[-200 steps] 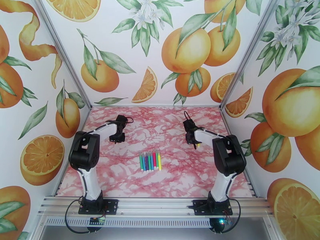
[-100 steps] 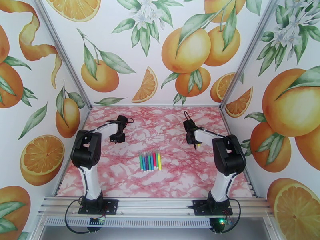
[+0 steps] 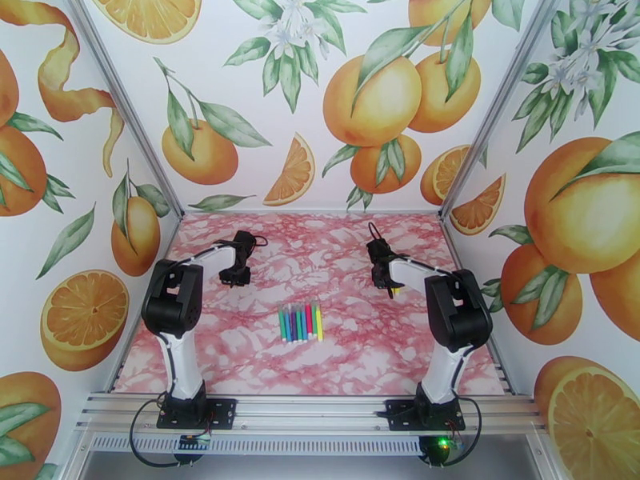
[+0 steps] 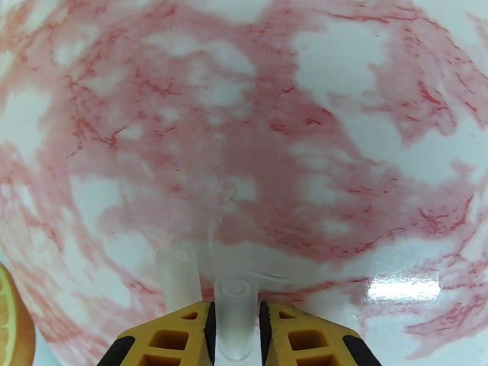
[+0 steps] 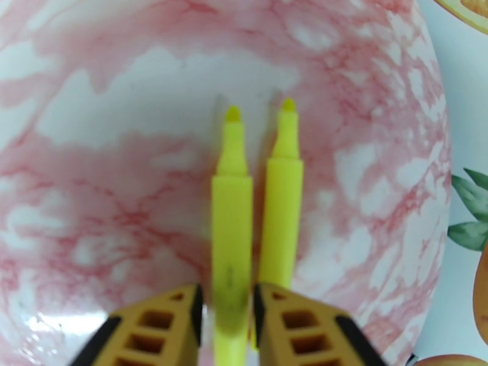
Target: Open the pen caps
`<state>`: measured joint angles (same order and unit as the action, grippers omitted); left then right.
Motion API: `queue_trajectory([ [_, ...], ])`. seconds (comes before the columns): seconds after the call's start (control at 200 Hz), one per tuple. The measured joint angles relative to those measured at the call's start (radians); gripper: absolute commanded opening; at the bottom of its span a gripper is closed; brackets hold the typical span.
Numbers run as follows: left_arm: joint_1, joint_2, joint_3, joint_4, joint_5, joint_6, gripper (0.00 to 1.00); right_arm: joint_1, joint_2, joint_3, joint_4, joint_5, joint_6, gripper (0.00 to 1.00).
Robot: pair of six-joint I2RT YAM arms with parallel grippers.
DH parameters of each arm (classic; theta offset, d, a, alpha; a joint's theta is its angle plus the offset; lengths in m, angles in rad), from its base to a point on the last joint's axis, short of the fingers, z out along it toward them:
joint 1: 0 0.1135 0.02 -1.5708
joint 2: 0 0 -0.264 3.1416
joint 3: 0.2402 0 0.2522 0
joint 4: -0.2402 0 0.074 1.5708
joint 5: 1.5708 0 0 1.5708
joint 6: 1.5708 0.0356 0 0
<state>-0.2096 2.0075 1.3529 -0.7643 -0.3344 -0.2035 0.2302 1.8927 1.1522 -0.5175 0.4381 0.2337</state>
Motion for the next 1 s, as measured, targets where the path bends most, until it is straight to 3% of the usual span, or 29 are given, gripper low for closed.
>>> queue_trajectory([
  [0.215, 0.000, 0.000, 0.000, 0.000, 0.006, 0.001, 0.29, 0.000, -0.013, -0.001, -0.009, -0.003, -0.005, 0.42],
  [0.46, 0.002, -0.029, 0.000, -0.010, 0.061, 0.001, 0.34, 0.013, -0.126, -0.013, -0.011, -0.035, -0.007, 0.47],
  [0.701, 0.002, -0.134, 0.000, -0.026, 0.134, 0.002, 0.39, 0.118, -0.217, -0.037, -0.011, -0.101, 0.001, 0.50],
  [0.816, 0.002, -0.183, -0.001, -0.027, 0.158, 0.004, 0.43, 0.191, -0.254, -0.063, -0.004, -0.174, 0.011, 0.51],
  [1.001, 0.002, -0.262, -0.044, -0.011, 0.198, 0.023, 0.60, 0.261, -0.296, -0.115, 0.006, -0.301, 0.047, 0.51],
])
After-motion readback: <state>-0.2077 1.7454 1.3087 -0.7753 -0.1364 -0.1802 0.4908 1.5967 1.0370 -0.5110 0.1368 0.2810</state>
